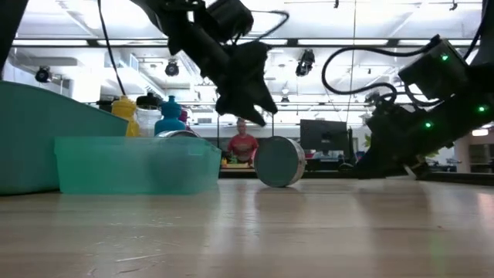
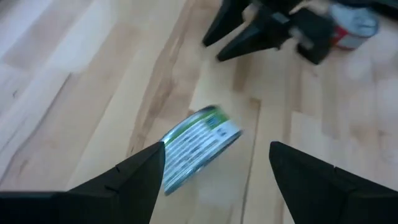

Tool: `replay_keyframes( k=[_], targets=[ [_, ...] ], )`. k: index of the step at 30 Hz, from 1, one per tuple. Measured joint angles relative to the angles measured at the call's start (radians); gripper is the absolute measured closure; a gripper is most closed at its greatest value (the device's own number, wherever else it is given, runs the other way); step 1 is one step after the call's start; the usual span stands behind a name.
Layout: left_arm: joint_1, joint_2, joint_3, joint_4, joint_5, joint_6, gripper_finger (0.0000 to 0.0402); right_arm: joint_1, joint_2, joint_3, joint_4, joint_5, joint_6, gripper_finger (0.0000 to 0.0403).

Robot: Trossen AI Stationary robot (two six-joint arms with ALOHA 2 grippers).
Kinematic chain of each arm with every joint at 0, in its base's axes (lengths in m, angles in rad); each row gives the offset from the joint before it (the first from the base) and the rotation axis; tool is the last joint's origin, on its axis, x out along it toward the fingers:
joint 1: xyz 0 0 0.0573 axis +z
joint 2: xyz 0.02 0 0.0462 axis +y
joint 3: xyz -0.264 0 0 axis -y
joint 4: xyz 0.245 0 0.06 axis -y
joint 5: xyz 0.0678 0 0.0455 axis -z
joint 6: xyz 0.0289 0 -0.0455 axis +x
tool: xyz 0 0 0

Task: Pick & Place Food Item
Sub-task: Put the green tuna can into the light green bin

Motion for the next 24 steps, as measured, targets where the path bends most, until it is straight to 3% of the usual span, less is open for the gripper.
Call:
replay_keyframes(
  k=[4, 11, 24],
  targets=[
    [-0.044, -0.02, 0.001, 0.046, 0.007, 0.069, 0.0106, 0.0, 0.0, -0.015, 0.0, 0.001, -0.008, 0.0256],
    [-0.107, -0.061, 0.002, 0.065, 0.023, 0.339, 0.0106, 0.0, 0.0, -0.035, 0.0, 0.0, -0.02, 0.0256],
    [-0.103, -0.095, 0.002, 0.08, 0.023, 0.425, 0.0106, 0.0, 0.0, -0.001, 0.002, 0.0, -0.02, 0.0256]
  ],
)
